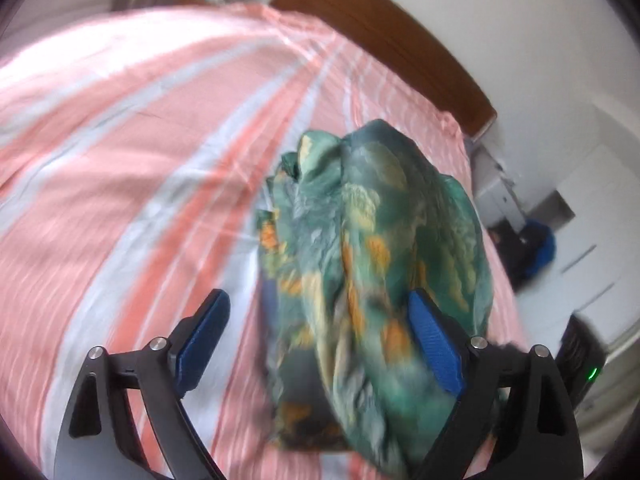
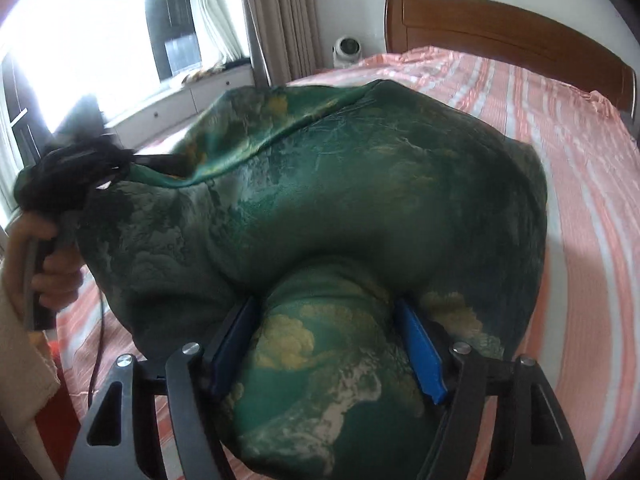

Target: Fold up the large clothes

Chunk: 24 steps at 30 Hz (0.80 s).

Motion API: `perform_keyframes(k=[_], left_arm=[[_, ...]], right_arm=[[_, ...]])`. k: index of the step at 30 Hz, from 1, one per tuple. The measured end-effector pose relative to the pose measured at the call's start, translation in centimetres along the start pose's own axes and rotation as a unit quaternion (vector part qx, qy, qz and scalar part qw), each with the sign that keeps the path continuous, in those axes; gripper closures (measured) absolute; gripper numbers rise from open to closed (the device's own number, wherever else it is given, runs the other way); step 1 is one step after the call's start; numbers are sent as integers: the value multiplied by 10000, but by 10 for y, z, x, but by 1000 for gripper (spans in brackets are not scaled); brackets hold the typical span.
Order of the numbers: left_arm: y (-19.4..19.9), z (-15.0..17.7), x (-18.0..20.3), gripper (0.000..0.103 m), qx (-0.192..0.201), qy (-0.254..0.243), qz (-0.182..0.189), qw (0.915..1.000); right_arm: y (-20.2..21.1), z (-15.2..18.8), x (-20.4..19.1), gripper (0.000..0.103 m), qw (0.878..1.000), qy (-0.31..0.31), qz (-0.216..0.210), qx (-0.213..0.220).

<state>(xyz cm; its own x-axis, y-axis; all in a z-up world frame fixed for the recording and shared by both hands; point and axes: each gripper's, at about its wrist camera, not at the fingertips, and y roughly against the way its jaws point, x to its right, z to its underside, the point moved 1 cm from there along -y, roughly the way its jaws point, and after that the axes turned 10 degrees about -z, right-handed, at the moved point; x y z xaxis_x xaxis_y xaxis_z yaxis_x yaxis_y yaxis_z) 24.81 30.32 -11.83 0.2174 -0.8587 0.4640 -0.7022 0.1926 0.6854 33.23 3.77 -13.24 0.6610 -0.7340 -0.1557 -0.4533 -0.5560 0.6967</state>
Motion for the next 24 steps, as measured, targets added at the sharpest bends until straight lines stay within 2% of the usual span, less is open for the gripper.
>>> perform_keyframes(k=[2,4,6,9,12,14,16,18,21,24], left_arm=[[18,16,-3,13,252,197,91,9994],[35,28,-11,11,543,491,305,9968],[39,33,-16,11,704,636,404,9947],[39,41,-24,11,968,599,173,9933],[30,51,-36,11,1026,590,-121,9929],[25,52,-43,11,1005,596,-236,9929],[24,51,-48,11,1057,519,-444,9920],[25,50,-54,11,1089,530,-546,9911],[22,46,-67,11,1011,777,-400,9910],[10,41,-77,11,895,952,-374,9907]], right_arm=[[4,-13,-6,25,9990,224,127,-358],[18,-29,-14,25,9978,458,228,-420],[42,-53,-22,25,9983,548,175,15],[42,-96,-33,25,9978,485,48,442],[-5,-125,-42,25,9976,540,48,425],[-57,-132,-42,25,9986,449,132,235],[-104,-125,-45,21,9987,441,266,-19],[-140,-106,-56,19,9955,746,588,-60],[-150,-97,-73,17,9876,1165,1034,187],[-155,-95,-63,16,9889,1090,983,209]])
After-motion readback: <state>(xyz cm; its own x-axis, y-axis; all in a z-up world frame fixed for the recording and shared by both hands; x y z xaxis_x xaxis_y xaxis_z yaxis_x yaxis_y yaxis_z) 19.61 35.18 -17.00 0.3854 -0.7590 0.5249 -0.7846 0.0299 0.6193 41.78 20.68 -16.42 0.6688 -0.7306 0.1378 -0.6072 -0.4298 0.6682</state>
